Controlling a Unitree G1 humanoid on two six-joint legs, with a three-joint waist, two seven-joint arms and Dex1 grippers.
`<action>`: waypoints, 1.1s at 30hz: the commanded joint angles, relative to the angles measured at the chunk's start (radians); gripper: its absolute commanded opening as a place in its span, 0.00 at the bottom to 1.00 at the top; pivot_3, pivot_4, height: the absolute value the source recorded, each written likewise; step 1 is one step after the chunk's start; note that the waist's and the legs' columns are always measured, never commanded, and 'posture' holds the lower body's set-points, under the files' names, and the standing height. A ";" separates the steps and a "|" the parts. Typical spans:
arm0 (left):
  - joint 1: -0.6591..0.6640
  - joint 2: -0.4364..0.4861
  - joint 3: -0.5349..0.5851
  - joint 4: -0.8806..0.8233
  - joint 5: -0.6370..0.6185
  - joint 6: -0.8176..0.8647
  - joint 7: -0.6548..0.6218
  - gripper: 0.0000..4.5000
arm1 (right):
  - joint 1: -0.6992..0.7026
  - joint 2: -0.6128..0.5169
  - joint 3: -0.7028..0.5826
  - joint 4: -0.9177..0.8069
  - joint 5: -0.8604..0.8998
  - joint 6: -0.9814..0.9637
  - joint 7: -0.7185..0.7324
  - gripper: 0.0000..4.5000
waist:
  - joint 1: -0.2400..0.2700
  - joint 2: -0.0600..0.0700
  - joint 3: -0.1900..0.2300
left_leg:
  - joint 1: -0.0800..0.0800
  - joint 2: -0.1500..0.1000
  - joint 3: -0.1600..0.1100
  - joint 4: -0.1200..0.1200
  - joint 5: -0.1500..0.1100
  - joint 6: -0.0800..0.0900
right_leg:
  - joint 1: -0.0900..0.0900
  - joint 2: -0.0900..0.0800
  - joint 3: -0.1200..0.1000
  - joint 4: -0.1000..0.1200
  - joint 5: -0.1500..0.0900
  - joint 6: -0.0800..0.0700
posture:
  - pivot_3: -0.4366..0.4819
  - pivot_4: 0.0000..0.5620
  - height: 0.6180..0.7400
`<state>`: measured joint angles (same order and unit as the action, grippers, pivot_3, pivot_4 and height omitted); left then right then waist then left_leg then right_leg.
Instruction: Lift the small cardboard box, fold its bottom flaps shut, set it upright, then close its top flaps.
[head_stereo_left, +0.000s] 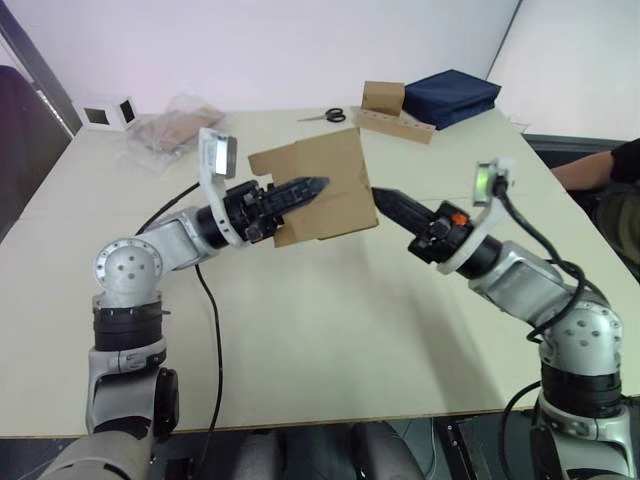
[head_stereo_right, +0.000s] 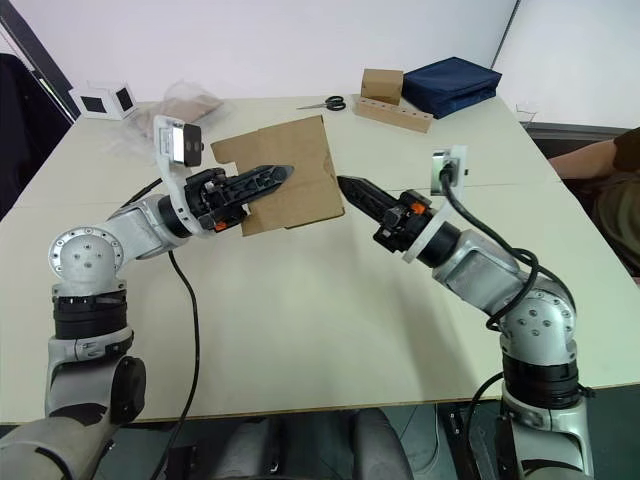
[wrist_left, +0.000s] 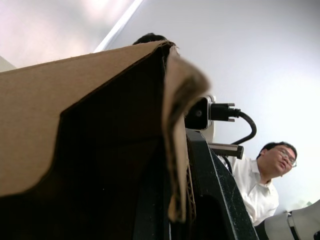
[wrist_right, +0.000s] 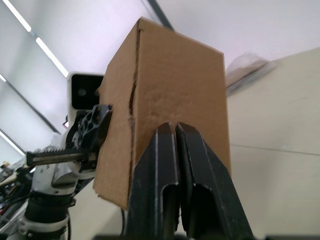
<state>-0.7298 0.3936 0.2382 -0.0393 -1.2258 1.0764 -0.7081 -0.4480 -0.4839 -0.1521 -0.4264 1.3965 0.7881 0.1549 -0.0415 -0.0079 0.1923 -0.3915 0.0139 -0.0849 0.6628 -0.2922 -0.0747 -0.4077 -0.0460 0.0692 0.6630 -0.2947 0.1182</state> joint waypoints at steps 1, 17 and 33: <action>-0.019 -0.005 -0.011 -0.013 0.002 -0.016 -0.020 0.00 | -0.019 0.014 0.051 -0.090 0.005 0.015 0.019 0.01 | 0.000 0.000 0.000 | 0.000 0.000 0.000 0.000 0.000 0.000 | 0.000 0.000 0.000 0.000 0.000 0.000 | 0.48 0.27 1.00; -0.183 0.221 -0.290 0.072 0.329 -0.054 -0.293 0.00 | 0.114 -0.207 -0.095 -0.093 -0.133 0.010 0.139 0.01 | 0.002 -0.001 0.000 | 0.000 -0.001 0.000 0.000 0.000 0.000 | 0.000 0.000 0.000 -0.001 0.000 0.000 | 0.48 0.27 1.00; -0.555 0.315 -0.904 0.259 1.042 -0.446 -0.765 0.00 | 0.195 -0.081 0.014 -0.140 -0.406 -0.105 0.198 0.01 | 0.000 -0.001 0.005 | -0.001 -0.001 0.001 -0.001 0.000 0.000 | -0.001 0.001 0.001 -0.001 0.000 0.000 | 0.48 0.27 1.00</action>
<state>-1.2471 0.7001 -0.6377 0.2130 -0.2503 0.6930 -1.4284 -0.2527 -0.5746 -0.1267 -0.5190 0.9955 0.7098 0.3557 -0.0413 -0.0087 0.1969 -0.3928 0.0134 -0.0842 0.6615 -0.2923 -0.0746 -0.4090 -0.0450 0.0699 0.6621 -0.2950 0.1183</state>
